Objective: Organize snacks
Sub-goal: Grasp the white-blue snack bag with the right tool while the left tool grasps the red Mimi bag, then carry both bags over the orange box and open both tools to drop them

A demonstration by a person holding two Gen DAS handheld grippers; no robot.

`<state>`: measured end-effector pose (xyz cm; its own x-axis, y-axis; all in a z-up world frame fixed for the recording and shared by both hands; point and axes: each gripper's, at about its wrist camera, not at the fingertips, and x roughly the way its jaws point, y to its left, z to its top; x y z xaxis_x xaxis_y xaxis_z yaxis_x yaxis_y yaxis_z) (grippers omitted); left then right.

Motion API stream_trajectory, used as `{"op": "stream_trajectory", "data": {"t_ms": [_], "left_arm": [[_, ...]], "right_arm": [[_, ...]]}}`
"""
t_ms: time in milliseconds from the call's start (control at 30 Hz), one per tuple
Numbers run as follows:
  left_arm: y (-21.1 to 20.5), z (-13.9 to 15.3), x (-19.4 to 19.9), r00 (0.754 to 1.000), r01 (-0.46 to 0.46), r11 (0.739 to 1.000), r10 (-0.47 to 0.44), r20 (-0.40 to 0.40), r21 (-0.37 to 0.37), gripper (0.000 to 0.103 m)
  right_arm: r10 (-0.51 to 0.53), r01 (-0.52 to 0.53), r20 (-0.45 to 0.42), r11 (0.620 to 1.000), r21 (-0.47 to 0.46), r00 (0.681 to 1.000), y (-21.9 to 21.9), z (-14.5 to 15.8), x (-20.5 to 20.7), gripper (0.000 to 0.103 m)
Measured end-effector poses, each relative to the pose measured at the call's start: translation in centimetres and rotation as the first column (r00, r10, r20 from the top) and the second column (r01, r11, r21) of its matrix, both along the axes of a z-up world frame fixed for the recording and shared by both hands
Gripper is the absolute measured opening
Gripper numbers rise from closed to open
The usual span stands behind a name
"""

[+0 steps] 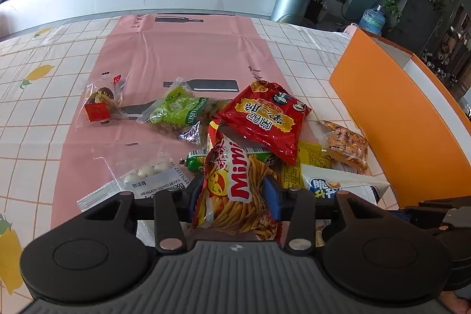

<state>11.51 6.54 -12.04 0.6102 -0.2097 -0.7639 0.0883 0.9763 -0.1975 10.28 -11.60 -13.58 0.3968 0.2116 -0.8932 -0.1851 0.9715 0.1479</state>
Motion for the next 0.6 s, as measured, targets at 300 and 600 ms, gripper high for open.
{"op": "stream_trajectory", "data": {"t_ms": [300,600], "left_arm": [[-0.3,2.3,-1.6,1.0,-0.01,1.0,0.01,0.003,0.023,0.039],[-0.3,6.3,-4.1,0.998,-0.041,0.999,0.04,0.058,0.007,0.039]], "right_arm": [[0.044,-0.045,0.035,0.999,0.021,0.998,-0.3,2.4,-1.5,0.039],[0.091,-0.098,0.171,0.995,0.032,0.981,-2.5,8.0,-3.4,0.039]]}}
